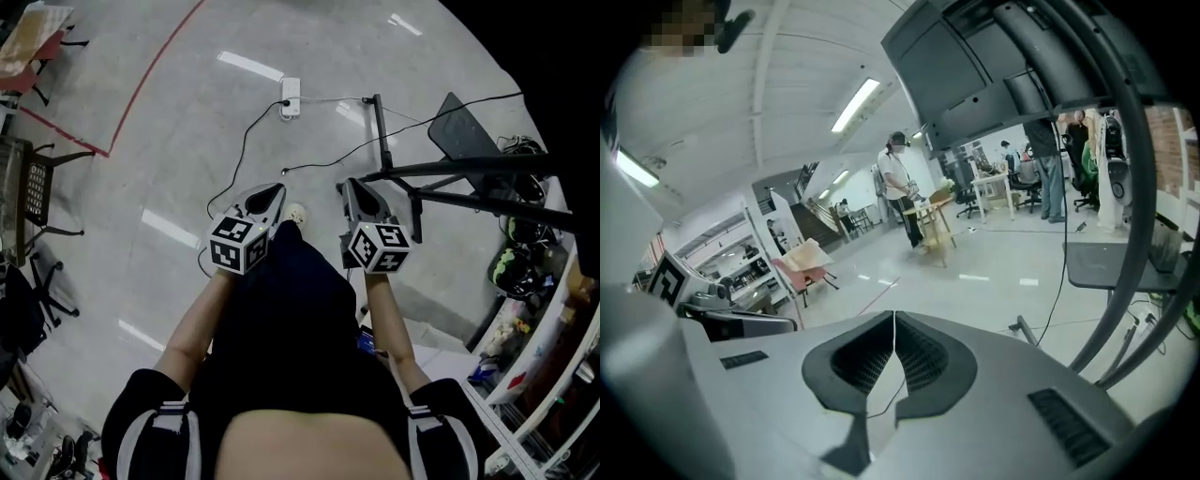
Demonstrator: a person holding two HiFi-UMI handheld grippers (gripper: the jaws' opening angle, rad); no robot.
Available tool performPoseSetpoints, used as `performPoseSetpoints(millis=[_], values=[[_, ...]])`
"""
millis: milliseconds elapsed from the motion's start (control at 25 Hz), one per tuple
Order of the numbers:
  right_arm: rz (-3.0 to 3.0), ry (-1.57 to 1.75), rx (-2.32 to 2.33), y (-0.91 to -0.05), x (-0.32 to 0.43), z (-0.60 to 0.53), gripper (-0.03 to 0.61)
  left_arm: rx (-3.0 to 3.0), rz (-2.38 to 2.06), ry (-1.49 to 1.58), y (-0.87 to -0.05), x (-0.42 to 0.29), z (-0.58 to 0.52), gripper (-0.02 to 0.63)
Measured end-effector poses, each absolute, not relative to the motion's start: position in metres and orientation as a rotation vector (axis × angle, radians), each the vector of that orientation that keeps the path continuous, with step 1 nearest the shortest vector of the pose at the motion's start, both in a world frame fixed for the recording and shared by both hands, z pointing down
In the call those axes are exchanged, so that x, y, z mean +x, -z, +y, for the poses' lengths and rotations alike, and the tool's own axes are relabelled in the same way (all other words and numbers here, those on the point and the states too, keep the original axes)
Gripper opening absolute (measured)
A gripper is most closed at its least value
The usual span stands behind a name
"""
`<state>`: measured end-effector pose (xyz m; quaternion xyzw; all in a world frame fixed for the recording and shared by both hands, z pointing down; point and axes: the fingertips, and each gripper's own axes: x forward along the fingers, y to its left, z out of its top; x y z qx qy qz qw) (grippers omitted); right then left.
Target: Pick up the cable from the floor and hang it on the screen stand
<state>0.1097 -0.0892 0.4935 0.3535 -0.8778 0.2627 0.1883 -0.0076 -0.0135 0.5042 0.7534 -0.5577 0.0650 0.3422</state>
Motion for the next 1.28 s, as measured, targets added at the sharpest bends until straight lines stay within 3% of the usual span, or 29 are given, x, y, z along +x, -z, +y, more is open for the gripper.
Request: performPoseSetpoints(millis=[520, 1280], values=[[-2.494, -0.833, 0.744, -0.543, 0.072, -0.128, 0.023, 1.845, -1.499, -0.162, -0.543, -0.012, -0.068, 0.003], [-2.297, -0.904, 0.580, -0.693, 0.033, -0.130, 0.023, 1.694, -1.315, -0.166, -0.682, -0.043, -0.077, 0.003]])
